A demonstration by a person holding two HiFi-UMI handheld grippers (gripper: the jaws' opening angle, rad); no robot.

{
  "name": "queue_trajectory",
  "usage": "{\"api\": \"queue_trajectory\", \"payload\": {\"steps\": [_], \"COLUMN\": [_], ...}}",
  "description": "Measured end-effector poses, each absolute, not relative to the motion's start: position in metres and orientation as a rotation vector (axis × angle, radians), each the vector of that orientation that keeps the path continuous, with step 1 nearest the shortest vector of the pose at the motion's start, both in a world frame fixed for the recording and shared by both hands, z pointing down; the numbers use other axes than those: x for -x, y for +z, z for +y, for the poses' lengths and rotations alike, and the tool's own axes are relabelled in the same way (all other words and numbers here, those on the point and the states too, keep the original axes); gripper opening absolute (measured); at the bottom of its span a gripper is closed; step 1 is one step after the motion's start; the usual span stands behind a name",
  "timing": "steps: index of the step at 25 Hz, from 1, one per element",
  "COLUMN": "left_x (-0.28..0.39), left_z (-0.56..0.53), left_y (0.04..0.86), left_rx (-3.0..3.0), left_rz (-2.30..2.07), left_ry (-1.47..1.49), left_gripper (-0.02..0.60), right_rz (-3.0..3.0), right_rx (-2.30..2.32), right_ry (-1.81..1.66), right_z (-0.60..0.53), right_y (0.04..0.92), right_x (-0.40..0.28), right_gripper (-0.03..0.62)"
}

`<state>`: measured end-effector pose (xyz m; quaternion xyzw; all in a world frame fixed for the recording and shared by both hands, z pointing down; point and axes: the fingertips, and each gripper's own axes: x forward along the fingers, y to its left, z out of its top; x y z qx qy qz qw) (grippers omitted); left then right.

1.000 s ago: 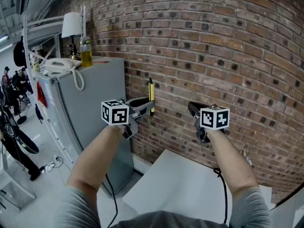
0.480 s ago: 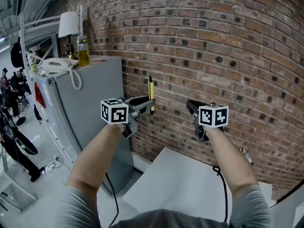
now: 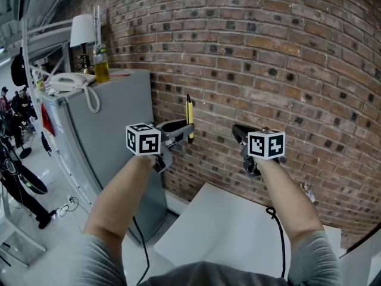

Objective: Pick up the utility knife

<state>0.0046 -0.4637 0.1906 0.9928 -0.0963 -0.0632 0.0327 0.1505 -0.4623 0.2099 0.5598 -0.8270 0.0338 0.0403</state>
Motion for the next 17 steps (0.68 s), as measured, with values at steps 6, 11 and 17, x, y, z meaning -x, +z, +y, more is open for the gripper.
{"api": "queue_trajectory", "payload": {"steps": [6,11,17], "left_x": [-0.0064,-0.0075,-0.0069], "left_z": [-0.4631,-0.4626,-0.4628], "left_y": [0.1905,0.1900,0.1883], "left_rx": [-3.057,-3.059,-3.063], "left_rz": [-0.297,-0.290,-0.285], "left_ry": [-0.191,-0.192,-0.194], "left_gripper": [0.118,0.118,0.118], "right_rz": [-2.533,-2.535,-2.516], "right_rx": [-1.709,-1.708,-1.714], "right_ry": [0.101,0.108,0.102], "right_z": [-0.4615,-0.4620,-0.4633], "right_y": [0.2087,0.2111,0.2109], "right_x": [-0.1502,-0.1496,-0.1483], "right_gripper": [0.008,0.008,0.008]}}
